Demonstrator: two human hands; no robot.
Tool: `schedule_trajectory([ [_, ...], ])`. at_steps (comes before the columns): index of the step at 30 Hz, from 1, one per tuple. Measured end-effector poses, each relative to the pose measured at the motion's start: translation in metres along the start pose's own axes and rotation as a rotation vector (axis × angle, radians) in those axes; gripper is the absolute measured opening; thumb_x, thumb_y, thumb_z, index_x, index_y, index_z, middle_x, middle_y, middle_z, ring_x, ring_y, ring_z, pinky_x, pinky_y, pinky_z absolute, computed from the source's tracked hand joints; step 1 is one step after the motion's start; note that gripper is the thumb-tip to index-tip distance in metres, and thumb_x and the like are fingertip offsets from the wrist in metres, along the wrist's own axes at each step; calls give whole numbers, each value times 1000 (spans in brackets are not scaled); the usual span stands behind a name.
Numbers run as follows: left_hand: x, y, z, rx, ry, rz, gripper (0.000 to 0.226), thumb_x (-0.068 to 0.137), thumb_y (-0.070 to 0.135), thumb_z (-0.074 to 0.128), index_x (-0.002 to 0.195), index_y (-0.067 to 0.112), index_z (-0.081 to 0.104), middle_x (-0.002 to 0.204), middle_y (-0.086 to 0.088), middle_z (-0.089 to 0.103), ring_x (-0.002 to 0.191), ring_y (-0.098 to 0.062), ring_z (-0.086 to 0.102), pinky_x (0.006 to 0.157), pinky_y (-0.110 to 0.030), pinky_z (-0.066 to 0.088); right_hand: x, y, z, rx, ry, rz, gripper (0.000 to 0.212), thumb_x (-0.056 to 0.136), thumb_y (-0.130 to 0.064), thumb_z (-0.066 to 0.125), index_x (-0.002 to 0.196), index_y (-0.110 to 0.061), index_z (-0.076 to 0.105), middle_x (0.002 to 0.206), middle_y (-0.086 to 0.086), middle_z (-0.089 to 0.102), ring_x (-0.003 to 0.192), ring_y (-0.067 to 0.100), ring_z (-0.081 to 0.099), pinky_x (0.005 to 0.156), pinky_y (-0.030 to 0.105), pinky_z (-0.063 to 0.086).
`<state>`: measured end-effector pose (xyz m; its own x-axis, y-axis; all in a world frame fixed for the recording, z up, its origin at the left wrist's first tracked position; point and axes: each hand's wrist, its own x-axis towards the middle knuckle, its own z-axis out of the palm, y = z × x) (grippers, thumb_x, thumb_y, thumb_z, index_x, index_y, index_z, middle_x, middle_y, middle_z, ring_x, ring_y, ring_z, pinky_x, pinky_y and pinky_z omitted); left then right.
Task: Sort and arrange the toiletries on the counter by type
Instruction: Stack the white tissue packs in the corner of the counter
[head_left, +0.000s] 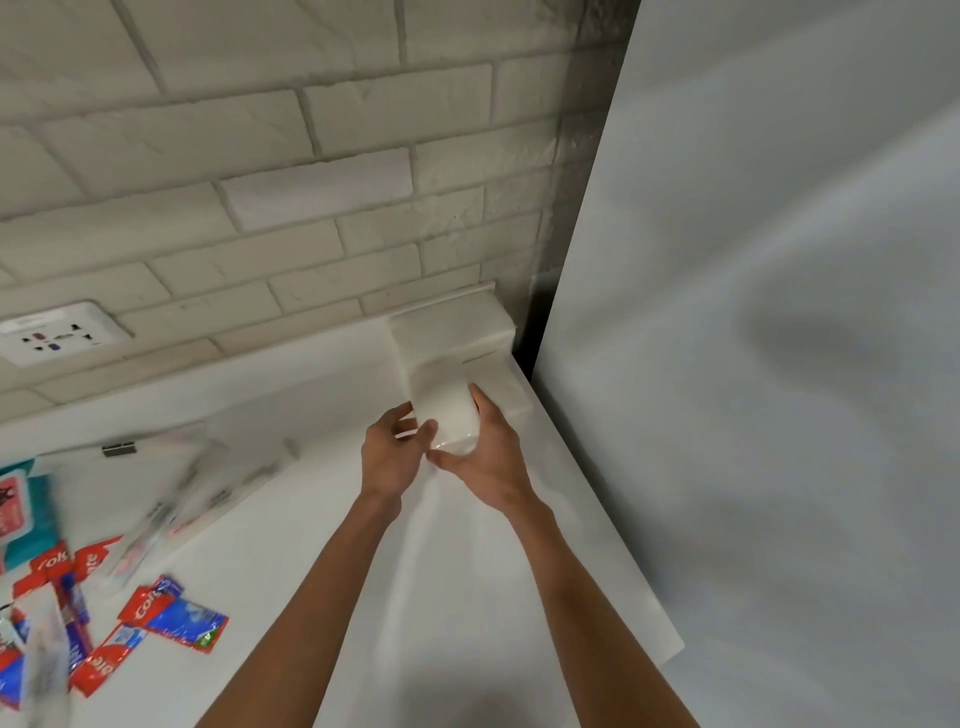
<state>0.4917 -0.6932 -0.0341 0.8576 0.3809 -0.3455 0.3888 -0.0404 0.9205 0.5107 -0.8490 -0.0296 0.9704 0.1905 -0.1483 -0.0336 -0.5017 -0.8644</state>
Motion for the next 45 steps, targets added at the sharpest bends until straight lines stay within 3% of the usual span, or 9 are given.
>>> schedule_trajectory([
  [12,12,9,18,49,85,-3,56,87,36,75,139,21,60,117,6,72,99,-11,72,82,-28,57,35,5,-8,-92,-33,-43,119,73,-38,99,167,-16,29,163,1,46,150,13,41,112,8,26],
  [15,8,8,24,48,92,0,58,91,38,71,144,20,55,125,5,69,113,-15,67,94,-35,56,36,6,-7,-86,-47,-42,123,73,-42,98,169,-18,24,167,-1,42,154,12,37,120,15,28],
  [19,4,10,33,31,54,8,27,97,26,57,123,27,63,106,10,74,97,-12,72,86,-37,60,35,5,-5,-110,-62,-57,113,78,-31,97,167,-16,29,163,0,46,150,11,42,113,0,23],
  [24,4,13,37,57,51,-10,18,100,17,49,112,23,61,100,4,74,93,-17,71,79,-36,58,39,5,-1,-102,-81,-38,114,78,-27,96,167,-25,26,163,-2,44,150,14,44,125,39,40],
  [28,3,17,39,97,58,-10,19,101,16,47,116,19,57,103,2,72,94,-20,69,77,-35,56,39,-4,-11,-162,-133,-46,107,85,-23,92,168,-16,24,165,6,41,152,20,41,120,17,28],
  [34,0,21,36,136,32,11,19,102,21,49,119,15,55,102,-1,71,98,-25,69,81,-39,57,35,-13,-17,-177,-157,-26,107,89,-43,83,170,-21,17,173,8,30,158,27,31,128,39,28],
  [37,-9,25,27,154,5,26,38,104,32,51,139,16,51,124,0,69,117,-27,65,87,-32,52,31,-13,-14,-201,-131,-43,109,89,-35,86,171,-19,15,173,6,28,158,24,30,126,30,25],
  [40,-20,23,8,232,19,38,65,105,41,50,160,14,29,157,-4,46,143,-24,45,104,-28,39,26,-15,-9,-247,-72,-82,121,83,-39,92,171,-17,11,177,2,20,163,19,21,124,26,24],
  [45,-40,4,-49,333,71,143,57,105,37,54,155,16,40,154,-4,51,142,-21,48,115,-34,40,1,-32,7,-188,29,-132,110,90,-59,78,171,-28,10,179,-5,15,165,14,12,128,37,25],
])
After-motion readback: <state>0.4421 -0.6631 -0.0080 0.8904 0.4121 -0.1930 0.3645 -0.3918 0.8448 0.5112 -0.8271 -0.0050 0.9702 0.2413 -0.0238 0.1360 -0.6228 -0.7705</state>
